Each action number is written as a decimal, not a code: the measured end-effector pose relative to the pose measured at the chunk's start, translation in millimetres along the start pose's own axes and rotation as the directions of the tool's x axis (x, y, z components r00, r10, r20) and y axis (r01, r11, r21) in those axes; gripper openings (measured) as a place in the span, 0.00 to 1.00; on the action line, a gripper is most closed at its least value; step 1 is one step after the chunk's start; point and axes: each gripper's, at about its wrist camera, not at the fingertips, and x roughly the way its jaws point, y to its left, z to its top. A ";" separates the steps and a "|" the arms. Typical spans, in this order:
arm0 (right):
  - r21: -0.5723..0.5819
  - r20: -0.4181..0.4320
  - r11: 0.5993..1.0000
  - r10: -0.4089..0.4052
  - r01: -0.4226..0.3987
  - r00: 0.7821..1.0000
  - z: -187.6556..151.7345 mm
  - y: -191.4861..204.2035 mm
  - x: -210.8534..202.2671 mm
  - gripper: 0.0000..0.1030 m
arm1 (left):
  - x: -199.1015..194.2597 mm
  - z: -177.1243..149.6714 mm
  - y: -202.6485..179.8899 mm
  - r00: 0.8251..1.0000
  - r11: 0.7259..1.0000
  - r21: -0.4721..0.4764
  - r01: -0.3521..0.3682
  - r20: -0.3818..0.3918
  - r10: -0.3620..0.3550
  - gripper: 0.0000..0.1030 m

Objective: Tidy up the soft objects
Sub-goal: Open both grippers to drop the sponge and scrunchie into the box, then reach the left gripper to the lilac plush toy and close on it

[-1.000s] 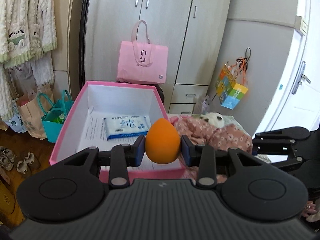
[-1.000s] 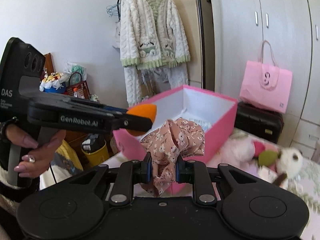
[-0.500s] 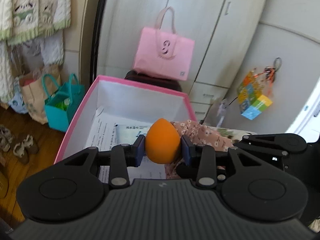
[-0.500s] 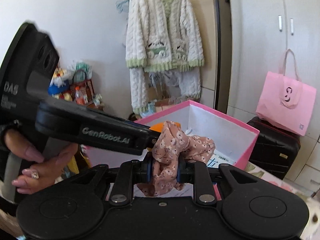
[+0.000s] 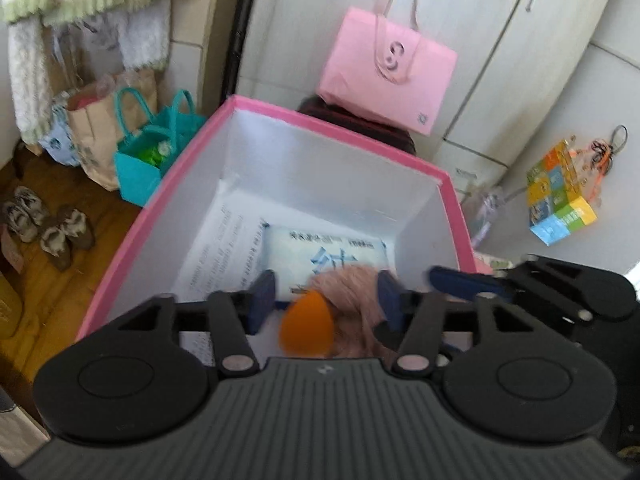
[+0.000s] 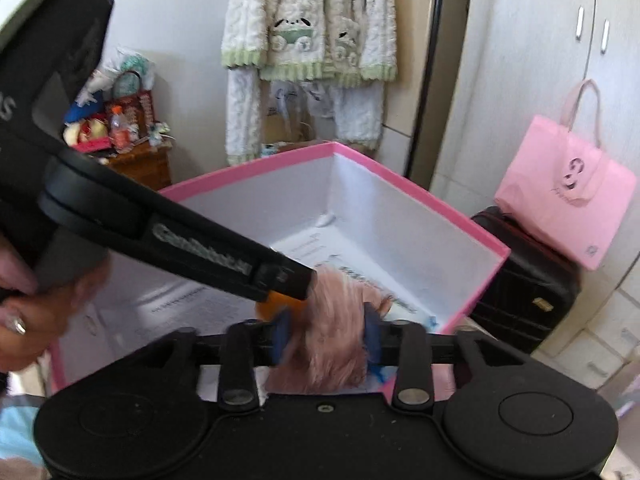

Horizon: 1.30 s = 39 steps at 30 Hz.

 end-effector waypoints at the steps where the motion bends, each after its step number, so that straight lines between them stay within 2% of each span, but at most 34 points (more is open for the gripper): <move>1: -0.004 0.016 1.000 -0.008 0.008 1.000 -0.8 1.4 -5.1 0.57 | -4.9 -0.2 0.1 1.000 1.000 0.002 -0.009 0.016 0.009 0.59; 5: 0.009 0.083 1.000 -0.004 0.003 0.997 -10.4 2.0 -35.8 0.61 | -29.1 -5.5 1.5 0.999 1.000 0.015 0.008 0.052 -0.009 0.60; 8: 0.043 0.129 0.999 0.002 -0.008 0.992 -23.4 -1.6 -67.7 0.63 | -50.1 -12.4 -2.4 0.997 0.998 0.065 0.026 0.071 -0.031 0.60; 14: 0.134 0.170 0.990 0.014 -0.037 0.985 -45.3 -7.7 -122.6 0.66 | -98.7 -30.1 -20.9 0.987 0.985 0.154 0.077 0.128 -0.097 0.64; 18: 0.162 0.178 0.986 0.007 -0.037 0.984 -56.9 -1.2 -154.2 0.74 | -125.8 -45.4 -44.3 0.972 0.961 0.236 0.145 0.146 -0.182 0.67; 23: 0.163 0.175 0.987 -0.017 -0.011 0.984 -77.2 9.1 -189.6 0.80 | -152.1 -65.1 -73.6 0.958 0.920 0.353 0.169 0.160 -0.237 0.68; 27: 0.160 0.159 0.986 -0.063 0.037 0.985 -99.6 12.8 -210.3 0.83 | -158.7 -78.5 -94.9 0.950 0.881 0.426 0.206 0.129 -0.284 0.69; 32: 0.172 0.134 0.983 -0.095 0.072 0.986 -126.1 11.5 -221.2 0.87 | -147.0 -96.5 -124.5 0.943 0.830 0.485 0.275 0.033 -0.332 0.69; 39: 0.166 0.106 0.985 -0.073 0.055 0.992 -156.9 3.3 -202.0 0.89 | -100.8 -118.4 -151.6 0.942 0.815 0.480 0.325 -0.086 -0.325 0.69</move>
